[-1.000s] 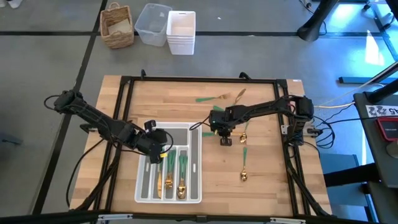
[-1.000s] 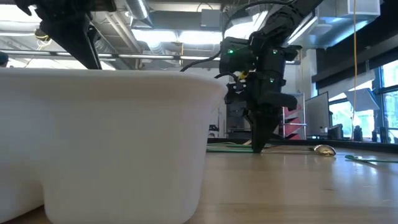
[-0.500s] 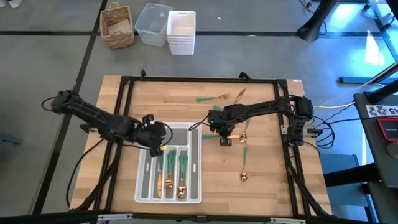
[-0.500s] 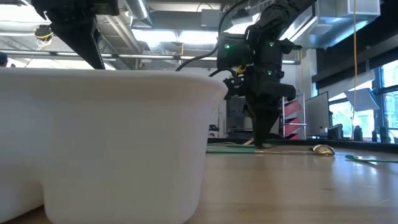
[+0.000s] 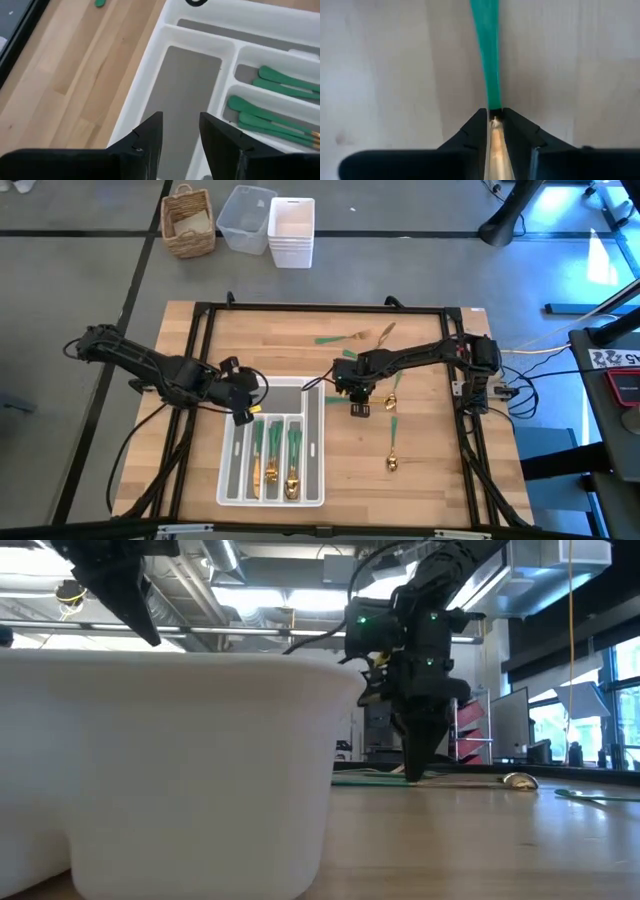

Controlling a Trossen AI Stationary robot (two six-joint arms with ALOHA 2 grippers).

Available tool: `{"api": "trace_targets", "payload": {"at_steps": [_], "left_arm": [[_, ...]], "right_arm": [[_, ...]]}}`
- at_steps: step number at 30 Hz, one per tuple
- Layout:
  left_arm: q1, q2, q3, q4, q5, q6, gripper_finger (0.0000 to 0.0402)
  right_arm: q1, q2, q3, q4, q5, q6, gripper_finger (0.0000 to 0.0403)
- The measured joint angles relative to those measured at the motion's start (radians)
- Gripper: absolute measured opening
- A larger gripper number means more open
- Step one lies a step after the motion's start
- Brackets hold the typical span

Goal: Sort silverware
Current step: Put the knife in the silverware tray

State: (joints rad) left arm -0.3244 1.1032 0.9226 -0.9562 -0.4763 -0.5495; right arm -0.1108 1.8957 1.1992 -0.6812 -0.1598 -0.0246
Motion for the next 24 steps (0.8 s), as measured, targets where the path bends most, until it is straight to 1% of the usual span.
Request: {"api": "trace_targets", "payload": {"at_steps": [8,10,18,21,24], "left_arm": [[0.000,0.000,0.000,-0.030,0.000,0.000,0.0123],[0.000,0.000,0.000,-0.031,0.000,0.000,0.0123],[0.000,0.000,0.000,-0.031,0.000,0.000,0.0123],[0.000,0.000,0.000,-0.031,0.000,0.000,0.0123],[0.000,0.000,0.000,-0.031,0.000,0.000,0.0123]], "right_arm": [[0.000,0.009,0.000,0.004,0.012,0.003,0.0074],[0.000,0.011,0.000,0.004,0.032,0.022,0.0074],[-0.001,0.064,0.005,-0.003,0.046,0.059,0.0074],[-0.006,0.065,0.004,-0.001,0.091,0.128,0.0074],[-0.033,0.066,0.003,0.000,0.066,0.249,0.0074]]}}
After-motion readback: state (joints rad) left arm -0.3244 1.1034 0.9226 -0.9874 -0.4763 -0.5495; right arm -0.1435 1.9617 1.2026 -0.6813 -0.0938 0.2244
